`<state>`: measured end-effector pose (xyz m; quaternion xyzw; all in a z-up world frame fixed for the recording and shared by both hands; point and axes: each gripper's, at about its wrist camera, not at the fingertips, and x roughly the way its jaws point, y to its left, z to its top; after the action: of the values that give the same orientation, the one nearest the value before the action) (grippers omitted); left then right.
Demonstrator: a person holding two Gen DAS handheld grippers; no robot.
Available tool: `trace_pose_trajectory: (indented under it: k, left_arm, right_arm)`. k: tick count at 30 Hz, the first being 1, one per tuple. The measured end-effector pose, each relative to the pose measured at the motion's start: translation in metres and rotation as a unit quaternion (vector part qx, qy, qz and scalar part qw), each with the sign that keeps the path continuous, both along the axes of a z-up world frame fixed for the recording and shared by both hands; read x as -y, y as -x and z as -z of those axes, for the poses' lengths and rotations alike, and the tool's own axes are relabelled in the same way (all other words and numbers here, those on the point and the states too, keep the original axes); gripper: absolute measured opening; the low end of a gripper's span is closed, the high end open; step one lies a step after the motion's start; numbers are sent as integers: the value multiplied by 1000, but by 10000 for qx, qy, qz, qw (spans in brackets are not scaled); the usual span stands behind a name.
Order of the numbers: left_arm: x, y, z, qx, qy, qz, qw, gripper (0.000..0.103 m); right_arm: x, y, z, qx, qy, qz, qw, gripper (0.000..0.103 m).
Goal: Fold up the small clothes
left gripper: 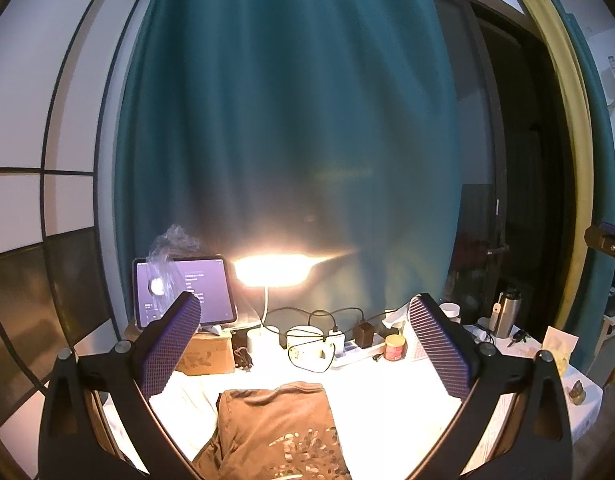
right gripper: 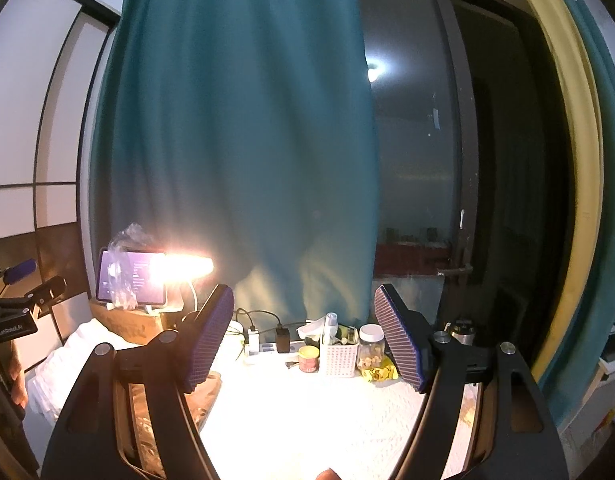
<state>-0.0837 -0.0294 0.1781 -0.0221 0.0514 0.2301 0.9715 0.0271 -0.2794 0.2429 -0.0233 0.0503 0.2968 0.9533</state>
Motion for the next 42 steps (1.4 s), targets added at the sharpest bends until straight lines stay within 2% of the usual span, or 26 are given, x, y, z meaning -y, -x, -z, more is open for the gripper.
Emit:
trace_pose_trajectory:
  k: [42]
  left_arm:
    - [-6,-5,6,-14,44,57,10000,103]
  right_arm:
    - [-1,-6,5,-87,55,134,9999,76]
